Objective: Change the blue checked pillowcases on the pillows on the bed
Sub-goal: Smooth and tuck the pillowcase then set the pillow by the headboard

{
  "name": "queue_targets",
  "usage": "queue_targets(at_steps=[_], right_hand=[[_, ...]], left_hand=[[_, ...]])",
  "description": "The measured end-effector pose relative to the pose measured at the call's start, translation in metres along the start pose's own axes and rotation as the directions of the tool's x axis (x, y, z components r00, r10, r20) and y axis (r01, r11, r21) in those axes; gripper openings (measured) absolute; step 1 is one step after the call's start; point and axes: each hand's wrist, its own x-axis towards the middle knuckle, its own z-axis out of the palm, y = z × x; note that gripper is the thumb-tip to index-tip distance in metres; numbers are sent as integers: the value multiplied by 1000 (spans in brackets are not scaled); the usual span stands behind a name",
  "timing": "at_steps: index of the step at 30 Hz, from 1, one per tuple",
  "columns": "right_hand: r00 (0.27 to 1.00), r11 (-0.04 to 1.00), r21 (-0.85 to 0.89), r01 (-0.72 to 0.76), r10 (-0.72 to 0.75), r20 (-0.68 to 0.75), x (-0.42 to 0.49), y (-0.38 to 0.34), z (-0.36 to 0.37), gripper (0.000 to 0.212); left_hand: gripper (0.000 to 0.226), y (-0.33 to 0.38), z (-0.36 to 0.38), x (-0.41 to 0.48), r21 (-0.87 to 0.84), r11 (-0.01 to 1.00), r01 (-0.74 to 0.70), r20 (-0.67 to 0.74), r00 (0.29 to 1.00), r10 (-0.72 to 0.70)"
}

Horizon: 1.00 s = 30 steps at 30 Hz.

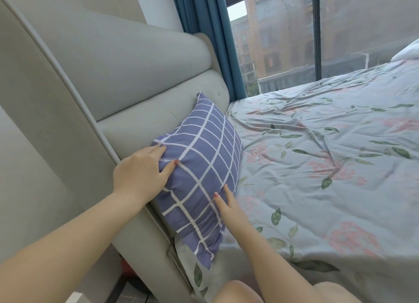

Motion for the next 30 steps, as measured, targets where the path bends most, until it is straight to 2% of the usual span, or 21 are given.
queue_targets(at_steps=[6,10,13,16,20,24,26,28,30], right_hand=[[998,997,-72,34,-38,-45,4,-13,-20,61],[992,990,-126,65,-79,-103,6,-23,-42,59],[982,981,-185,64,-94,-161,6,-28,-64,59],[974,972,-225,63,-109,-198,4,-31,-87,59],[968,940,-336,59,-136,-210,-1,-31,-119,58],[963,858,-513,20,-155,-222,-7,-23,-154,64],[952,817,-576,-13,-166,-257,-13,-22,-174,68],[939,751,-658,-63,-178,-293,-19,-22,-194,67],[930,665,-732,-148,-159,-332,-24,-22,-212,64]], left_hand=[[44,5,-8,15,-73,990,-122,-105,988,114],[39,36,1,8,-152,937,-314,-203,938,281],[41,65,23,-3,-225,892,-391,-170,918,359],[41,100,46,-18,-332,878,-345,-98,938,332],[42,143,84,-29,-493,854,-167,82,968,236],[41,172,126,-36,-682,731,-3,193,964,185],[40,180,147,-40,-725,687,46,230,957,178],[41,190,163,-37,-714,699,33,252,944,213],[42,204,168,-25,-685,726,-62,215,935,282]])
